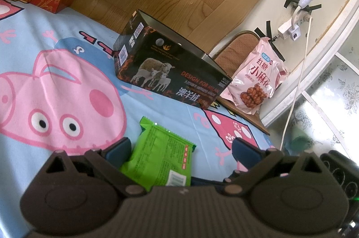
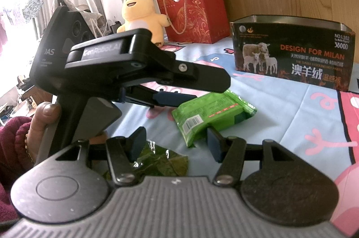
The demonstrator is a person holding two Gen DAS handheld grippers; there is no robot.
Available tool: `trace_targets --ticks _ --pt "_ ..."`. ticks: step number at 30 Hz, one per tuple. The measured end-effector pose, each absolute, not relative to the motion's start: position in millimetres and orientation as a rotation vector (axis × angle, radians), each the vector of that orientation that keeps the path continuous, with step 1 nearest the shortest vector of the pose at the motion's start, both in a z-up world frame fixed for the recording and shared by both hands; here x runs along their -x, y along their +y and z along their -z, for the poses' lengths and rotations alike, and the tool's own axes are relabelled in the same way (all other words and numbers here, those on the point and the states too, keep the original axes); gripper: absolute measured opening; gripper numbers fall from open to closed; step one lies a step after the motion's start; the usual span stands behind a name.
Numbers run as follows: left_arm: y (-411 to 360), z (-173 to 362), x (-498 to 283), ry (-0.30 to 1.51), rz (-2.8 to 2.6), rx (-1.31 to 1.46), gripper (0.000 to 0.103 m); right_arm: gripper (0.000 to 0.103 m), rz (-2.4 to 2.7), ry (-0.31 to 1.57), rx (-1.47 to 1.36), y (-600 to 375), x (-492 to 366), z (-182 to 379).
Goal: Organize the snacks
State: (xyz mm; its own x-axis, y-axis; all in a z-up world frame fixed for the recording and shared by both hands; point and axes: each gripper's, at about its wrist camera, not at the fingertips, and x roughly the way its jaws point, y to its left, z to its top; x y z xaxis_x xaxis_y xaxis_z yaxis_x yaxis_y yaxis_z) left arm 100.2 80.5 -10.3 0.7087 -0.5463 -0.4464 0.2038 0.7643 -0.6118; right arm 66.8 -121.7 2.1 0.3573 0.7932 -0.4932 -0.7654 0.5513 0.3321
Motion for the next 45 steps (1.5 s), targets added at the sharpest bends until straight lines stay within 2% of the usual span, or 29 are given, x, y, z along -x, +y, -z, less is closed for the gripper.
trace_targets --ticks 45 --pt "78.3 11.8 -100.7 0.661 0.445 0.552 0.103 0.062 -1.019 0.666 -0.042 -120.7 -67.2 -1.4"
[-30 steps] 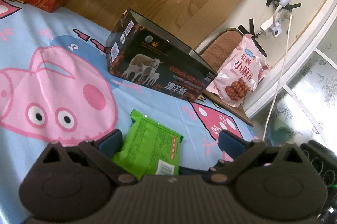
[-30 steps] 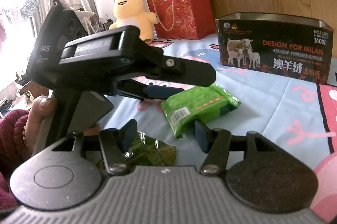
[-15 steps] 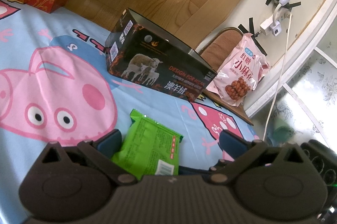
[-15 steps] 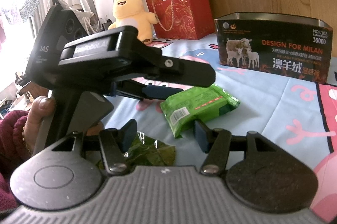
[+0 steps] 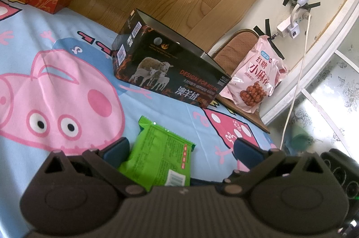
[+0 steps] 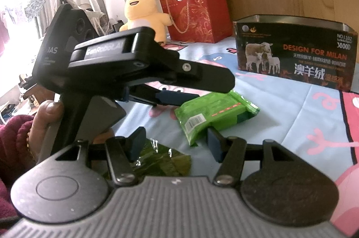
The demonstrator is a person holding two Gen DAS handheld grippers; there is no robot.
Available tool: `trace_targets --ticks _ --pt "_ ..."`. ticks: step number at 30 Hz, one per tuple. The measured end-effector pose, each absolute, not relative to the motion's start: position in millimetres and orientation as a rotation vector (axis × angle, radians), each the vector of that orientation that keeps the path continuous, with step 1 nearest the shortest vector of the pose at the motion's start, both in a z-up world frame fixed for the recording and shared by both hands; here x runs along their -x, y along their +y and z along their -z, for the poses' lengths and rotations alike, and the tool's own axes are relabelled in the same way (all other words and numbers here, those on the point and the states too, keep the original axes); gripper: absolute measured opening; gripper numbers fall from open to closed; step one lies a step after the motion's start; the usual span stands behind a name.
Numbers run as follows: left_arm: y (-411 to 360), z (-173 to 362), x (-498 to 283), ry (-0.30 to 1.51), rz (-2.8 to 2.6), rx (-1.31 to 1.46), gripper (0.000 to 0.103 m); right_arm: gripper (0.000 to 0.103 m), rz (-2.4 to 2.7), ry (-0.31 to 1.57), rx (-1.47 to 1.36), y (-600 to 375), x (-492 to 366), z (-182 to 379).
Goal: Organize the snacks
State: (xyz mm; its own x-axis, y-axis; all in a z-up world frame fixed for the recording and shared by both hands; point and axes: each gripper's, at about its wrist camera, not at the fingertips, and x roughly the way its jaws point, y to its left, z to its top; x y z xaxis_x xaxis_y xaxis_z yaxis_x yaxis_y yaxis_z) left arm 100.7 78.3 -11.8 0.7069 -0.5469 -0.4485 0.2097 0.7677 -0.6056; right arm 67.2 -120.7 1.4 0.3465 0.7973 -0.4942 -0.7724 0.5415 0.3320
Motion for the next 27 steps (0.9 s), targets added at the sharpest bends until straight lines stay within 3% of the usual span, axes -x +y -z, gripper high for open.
trace_targets --ticks 27 --pt "78.1 11.7 -100.3 0.66 0.445 0.552 0.103 0.062 -1.007 0.671 -0.049 -120.9 -68.3 -1.0"
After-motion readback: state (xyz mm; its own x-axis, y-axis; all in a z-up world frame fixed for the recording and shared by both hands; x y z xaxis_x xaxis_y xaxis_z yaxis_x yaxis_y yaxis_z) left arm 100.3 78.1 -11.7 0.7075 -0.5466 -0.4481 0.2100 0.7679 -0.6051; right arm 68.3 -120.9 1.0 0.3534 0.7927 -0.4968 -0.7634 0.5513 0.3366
